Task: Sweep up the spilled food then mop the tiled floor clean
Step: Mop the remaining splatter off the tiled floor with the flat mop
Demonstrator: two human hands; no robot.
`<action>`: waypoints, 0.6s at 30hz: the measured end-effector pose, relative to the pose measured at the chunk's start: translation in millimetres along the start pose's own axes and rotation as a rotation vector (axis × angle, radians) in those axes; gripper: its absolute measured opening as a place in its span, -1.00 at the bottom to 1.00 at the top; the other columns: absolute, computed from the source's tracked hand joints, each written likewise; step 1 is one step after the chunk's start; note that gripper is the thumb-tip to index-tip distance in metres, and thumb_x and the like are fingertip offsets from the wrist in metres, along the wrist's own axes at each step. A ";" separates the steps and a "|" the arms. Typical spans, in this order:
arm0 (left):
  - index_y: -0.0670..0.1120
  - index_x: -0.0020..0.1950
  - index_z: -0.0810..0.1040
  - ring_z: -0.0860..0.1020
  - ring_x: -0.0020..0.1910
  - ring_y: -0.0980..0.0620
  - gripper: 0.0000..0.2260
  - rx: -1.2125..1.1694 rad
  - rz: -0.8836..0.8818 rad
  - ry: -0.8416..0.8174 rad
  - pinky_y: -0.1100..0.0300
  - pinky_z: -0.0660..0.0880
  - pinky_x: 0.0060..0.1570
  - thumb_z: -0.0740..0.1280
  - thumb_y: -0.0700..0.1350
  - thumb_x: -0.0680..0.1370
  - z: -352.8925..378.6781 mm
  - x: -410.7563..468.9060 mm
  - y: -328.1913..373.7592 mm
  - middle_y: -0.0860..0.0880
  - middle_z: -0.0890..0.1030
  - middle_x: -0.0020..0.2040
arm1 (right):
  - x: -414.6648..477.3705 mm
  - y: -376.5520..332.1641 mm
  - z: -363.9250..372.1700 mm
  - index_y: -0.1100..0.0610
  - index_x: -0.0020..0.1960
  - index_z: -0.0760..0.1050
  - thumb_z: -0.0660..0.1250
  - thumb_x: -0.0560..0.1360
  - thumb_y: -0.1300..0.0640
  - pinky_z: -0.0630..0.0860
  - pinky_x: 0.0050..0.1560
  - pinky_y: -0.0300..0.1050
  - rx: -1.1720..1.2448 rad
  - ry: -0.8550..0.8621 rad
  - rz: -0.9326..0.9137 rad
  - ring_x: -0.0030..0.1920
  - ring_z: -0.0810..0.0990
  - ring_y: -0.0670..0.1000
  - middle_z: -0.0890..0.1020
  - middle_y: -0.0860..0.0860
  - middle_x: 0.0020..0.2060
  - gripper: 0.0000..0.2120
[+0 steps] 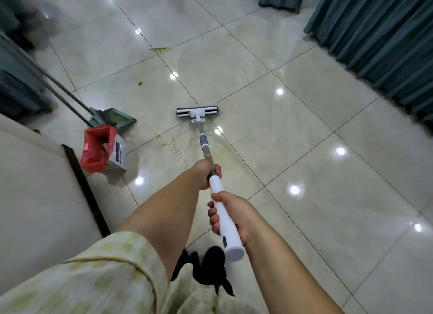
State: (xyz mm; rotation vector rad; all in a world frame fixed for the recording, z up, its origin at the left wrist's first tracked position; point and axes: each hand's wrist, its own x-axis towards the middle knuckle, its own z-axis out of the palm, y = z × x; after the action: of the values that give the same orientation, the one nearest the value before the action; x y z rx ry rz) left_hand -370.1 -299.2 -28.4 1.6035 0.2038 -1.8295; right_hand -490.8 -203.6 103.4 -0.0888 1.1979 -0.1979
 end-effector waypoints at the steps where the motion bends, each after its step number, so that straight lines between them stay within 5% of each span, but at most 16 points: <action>1: -0.16 -0.09 0.32 0.36 -0.53 0.06 -0.71 -0.005 0.006 0.000 0.36 0.35 -0.56 0.19 0.06 0.63 -4.5 -8.2 -5.9 -0.07 0.40 -0.33 | -5.2 8.5 1.8 0.21 -0.20 0.39 0.27 0.55 0.12 0.34 -0.59 -0.32 -0.017 0.009 -0.006 -0.60 0.37 -0.05 0.43 0.04 -0.47 -0.79; 13: -0.15 -0.08 0.28 0.34 -0.44 0.06 -0.77 -0.005 0.034 -0.098 0.27 0.37 -0.42 0.13 -0.02 0.66 -60.0 -58.3 -98.5 -0.09 0.38 -0.31 | -31.1 118.2 -10.8 0.19 -0.20 0.35 0.23 0.56 0.16 0.35 -0.59 -0.31 -0.178 0.043 -0.016 -0.60 0.37 -0.05 0.40 0.04 -0.44 -0.82; 18: -0.16 -0.08 0.29 0.36 -0.43 0.05 -0.77 -0.088 0.050 -0.090 0.33 0.40 -0.53 0.13 -0.02 0.66 -65.7 -72.7 -140.1 -0.09 0.40 -0.31 | -50.6 147.2 -32.1 0.20 -0.19 0.36 0.24 0.56 0.16 0.39 -0.57 -0.30 -0.178 -0.014 -0.010 -0.59 0.41 -0.04 0.41 0.04 -0.44 -0.81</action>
State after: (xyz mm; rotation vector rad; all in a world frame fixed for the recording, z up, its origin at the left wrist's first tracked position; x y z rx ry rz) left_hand -397.6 -130.6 -20.0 1.4497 0.1994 -1.8247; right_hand -522.8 -48.2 112.5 -0.2517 1.1993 -0.0984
